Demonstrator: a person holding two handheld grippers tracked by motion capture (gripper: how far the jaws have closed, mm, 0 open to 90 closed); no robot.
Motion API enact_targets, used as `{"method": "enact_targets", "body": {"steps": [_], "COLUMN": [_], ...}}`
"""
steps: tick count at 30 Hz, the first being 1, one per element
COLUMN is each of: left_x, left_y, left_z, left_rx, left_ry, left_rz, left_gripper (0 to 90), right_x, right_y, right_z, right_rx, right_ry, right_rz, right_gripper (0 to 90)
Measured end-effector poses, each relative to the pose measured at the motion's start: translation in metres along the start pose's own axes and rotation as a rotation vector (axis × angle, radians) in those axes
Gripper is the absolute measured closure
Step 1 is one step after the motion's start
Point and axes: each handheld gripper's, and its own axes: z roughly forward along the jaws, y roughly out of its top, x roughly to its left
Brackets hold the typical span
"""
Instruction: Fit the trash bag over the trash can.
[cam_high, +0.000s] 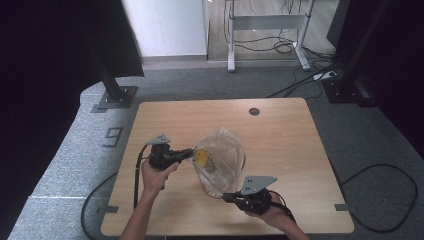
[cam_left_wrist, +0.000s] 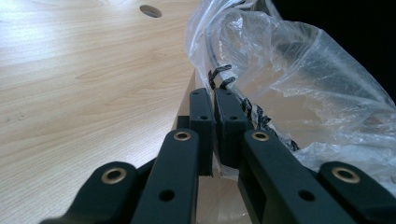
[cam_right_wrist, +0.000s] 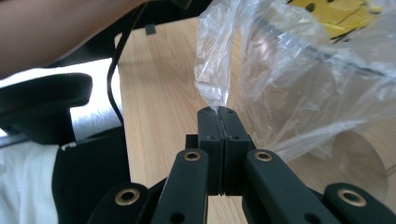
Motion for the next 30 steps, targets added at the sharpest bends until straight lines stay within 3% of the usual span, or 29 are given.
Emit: {"method": "enact_targets", "body": {"steps": [5,11,15,18,22,25,30], "left_x": [0.001,0.000,-0.002,-0.003,-0.002,-0.002,-0.001], "left_y": [0.000,-0.001,-0.001,-0.001,-0.001,-0.001,-0.002], "left_z": [0.000,0.004,0.007,0.007,0.007,0.006,0.007], "left_rx": [0.004,0.014,0.016,0.015,0.011,0.009,0.006], "left_ry": [-0.002,-0.008,-0.014,-0.017,-0.019,-0.019,-0.020], "left_rz": [-0.002,-0.001,0.008,0.009,0.007,0.008,-0.002], "left_gripper": [87.2,87.0,86.7,86.7,86.6,86.5,86.3], "right_x": [-0.002,-0.019,-0.029,-0.026,-0.012,-0.004,-0.012], "right_y": [-0.007,-0.020,-0.028,-0.029,-0.023,-0.014,0.005], "right_z": [0.006,0.006,0.005,0.002,-0.017,-0.042,-0.070], "right_rx": [0.048,0.059,0.046,0.031,-0.026,-0.090,-0.144], "right_ry": [-0.032,-0.064,-0.057,-0.053,-0.057,-0.082,-0.177], "right_rz": [0.006,0.057,0.095,0.092,0.069,0.054,0.075], "right_gripper": [88.4,88.3,87.5,74.5,62.6,57.5,49.5]}}
